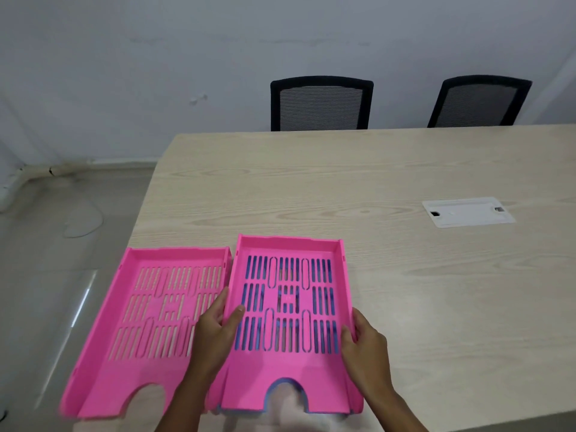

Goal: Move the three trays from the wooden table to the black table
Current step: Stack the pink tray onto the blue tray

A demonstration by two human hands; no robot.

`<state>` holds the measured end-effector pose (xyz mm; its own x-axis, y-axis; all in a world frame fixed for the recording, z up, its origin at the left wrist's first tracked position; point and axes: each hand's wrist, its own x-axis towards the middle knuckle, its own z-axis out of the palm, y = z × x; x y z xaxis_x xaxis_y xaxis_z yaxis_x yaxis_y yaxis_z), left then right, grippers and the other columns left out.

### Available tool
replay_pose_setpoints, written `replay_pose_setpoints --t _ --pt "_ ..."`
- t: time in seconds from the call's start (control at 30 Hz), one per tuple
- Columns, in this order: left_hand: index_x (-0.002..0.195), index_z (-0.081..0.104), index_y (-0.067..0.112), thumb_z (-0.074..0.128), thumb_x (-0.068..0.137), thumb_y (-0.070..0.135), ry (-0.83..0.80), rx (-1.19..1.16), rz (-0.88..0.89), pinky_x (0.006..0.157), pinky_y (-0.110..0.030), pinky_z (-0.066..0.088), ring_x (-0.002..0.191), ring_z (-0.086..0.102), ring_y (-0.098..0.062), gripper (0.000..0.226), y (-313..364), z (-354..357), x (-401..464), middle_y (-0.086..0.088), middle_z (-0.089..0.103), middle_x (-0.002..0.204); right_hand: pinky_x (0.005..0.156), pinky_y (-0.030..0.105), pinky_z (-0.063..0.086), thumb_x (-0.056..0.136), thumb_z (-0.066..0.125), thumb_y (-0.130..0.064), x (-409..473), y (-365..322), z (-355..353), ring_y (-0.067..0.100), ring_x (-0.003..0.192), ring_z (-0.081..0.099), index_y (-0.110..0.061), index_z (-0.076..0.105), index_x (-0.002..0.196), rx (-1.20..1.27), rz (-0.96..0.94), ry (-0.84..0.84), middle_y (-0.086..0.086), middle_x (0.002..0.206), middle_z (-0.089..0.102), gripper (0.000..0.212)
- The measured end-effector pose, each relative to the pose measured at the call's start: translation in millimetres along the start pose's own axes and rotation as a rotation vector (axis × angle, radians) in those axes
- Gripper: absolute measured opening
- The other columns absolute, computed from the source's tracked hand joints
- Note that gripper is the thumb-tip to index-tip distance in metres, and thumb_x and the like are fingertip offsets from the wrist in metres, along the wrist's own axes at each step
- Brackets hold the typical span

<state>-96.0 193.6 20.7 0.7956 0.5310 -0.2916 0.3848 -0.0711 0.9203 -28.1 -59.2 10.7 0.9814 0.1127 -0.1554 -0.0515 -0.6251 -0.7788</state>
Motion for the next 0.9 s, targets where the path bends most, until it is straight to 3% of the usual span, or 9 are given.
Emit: replay_pose_setpoints --t 0.2,0.3,0.47,0.67,0.77,0.9 --pt "0.152 0.034 0.024 0.062 0.093 0.024 -0.026 0.007 0.003 0.113 -0.048 0.033 0.142 0.039 -0.030 0.065 3 8 -9 -0.004 0.035 0.158 0.056 0.006 0.047 0.099 0.045 -0.005 3 7 -12 -0.007 0.072 0.065 -0.028 0.066 0.102 0.031 0.033 -0.001 -0.008 0.078 0.072 0.031" --pt "0.152 0.032 0.028 0.058 0.096 0.023 -0.039 -0.013 0.009 0.113 -0.047 0.032 0.142 0.038 -0.026 0.062 2 10 -13 -0.001 0.034 0.158 0.053 0.011 0.046 0.104 0.041 -0.017 3 14 -11 -0.003 0.068 0.065 -0.024 0.068 0.111 0.048 0.083 -0.056 -0.010 0.082 0.070 0.028" --pt "0.154 0.027 0.027 0.049 0.099 0.034 -0.057 -0.042 -0.100 0.117 -0.051 0.025 0.147 0.030 -0.024 0.059 -12 17 -23 0.000 0.030 0.161 0.077 0.015 0.051 0.106 0.039 -0.031 5 22 -18 -0.005 0.098 0.064 -0.041 0.057 0.127 0.199 0.147 -0.161 -0.015 0.107 0.070 0.029" --pt "0.153 0.031 0.024 0.037 0.102 0.044 0.013 0.026 -0.152 0.120 -0.048 0.024 0.147 0.031 -0.025 0.055 -17 51 -26 -0.004 0.033 0.160 0.070 0.009 0.052 0.105 0.043 -0.030 37 28 -47 -0.017 0.085 0.067 -0.042 0.060 0.124 0.190 0.147 -0.186 -0.022 0.102 0.071 0.028" --pt "0.154 0.027 0.020 0.034 0.105 0.036 -0.010 -0.022 -0.152 0.118 -0.041 0.023 0.147 0.030 -0.023 0.052 -5 73 -22 -0.004 0.033 0.160 0.064 0.010 0.052 0.106 0.041 -0.030 56 31 -61 -0.007 0.086 0.069 -0.035 0.064 0.124 0.162 0.154 -0.191 -0.016 0.101 0.073 0.029" --pt "0.154 0.029 0.020 0.032 0.105 0.034 -0.025 -0.047 -0.140 0.115 -0.036 0.027 0.143 0.036 -0.019 0.051 8 89 -12 0.000 0.041 0.154 0.067 0.018 0.052 0.107 0.039 -0.029 69 37 -73 0.007 0.091 0.069 -0.028 0.068 0.120 0.134 0.166 -0.165 -0.010 0.099 0.073 0.032"
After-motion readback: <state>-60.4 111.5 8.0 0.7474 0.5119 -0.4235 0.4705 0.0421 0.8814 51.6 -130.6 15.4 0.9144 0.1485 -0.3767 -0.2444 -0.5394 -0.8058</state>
